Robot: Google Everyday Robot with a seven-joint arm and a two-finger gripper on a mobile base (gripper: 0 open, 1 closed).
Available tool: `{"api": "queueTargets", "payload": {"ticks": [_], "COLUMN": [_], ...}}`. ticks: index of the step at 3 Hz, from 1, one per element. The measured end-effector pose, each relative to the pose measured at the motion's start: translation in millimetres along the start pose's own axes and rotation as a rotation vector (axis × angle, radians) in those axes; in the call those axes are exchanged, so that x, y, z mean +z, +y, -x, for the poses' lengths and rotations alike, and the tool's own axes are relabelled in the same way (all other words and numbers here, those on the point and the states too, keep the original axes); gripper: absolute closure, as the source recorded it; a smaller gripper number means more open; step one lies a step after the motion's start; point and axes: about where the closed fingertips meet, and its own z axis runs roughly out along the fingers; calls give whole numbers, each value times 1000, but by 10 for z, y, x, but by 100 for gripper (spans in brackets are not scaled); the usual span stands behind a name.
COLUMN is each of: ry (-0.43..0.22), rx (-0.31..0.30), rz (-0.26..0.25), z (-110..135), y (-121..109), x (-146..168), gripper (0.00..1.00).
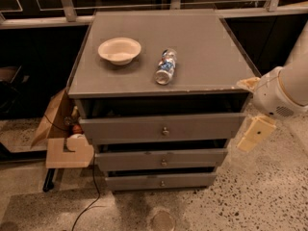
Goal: Open top drawer
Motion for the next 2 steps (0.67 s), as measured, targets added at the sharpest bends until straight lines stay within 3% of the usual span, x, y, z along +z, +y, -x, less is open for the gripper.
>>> {"api": "queueTargets", "payload": {"ticks": [2], "ry": [6], "rx": [-16], "rz": [83], "z": [-100], "y": [-46], "x": [754], "gripper": [0]}}
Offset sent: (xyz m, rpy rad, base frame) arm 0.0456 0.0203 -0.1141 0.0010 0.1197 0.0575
